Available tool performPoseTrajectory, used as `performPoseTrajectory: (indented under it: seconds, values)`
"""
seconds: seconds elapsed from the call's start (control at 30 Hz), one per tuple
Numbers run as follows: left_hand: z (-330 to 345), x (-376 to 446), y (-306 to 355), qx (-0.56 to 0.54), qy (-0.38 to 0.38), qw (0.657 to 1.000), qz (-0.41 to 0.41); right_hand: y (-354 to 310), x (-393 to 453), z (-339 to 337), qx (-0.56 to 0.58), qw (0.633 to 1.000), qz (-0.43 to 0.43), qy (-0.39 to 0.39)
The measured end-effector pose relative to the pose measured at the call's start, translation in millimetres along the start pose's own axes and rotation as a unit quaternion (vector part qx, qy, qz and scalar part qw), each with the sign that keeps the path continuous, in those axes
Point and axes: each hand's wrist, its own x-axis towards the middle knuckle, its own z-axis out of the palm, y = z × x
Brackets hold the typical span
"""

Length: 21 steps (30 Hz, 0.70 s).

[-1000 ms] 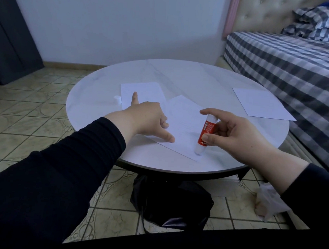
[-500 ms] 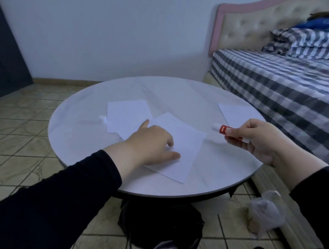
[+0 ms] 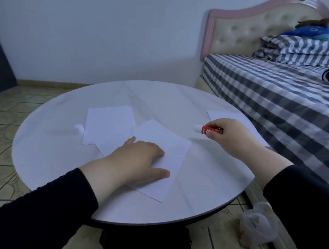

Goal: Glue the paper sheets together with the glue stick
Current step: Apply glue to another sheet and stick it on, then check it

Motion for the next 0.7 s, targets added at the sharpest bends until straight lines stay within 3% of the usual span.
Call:
performPoseTrajectory:
  seconds: [0.27, 0.4, 0.57, 0.7]
  values:
    - [-0.4, -4.1, -9.7, 0.002, -0.014, 1.000, 0.006, -9.7, 17.7, 19.3, -0.150, 0.987, -0.057, 0.027]
    - [-4.5, -7.4, -16.2, 0.003, -0.018, 1.000, 0.008, -11.8, 26.8, 21.3, -0.165, 0.985, -0.049, 0.025]
    - [-4.2, -11.4, -19.2, -0.004, -0.017, 1.000, 0.012, -16.1, 38.9, 25.4, -0.006, 0.999, 0.009, 0.047]
    - [-3.9, -13.8, -20.6, -0.010, -0.012, 1.000, 0.020, -15.9, 50.2, 39.1, 0.168, 0.980, 0.075, 0.077]
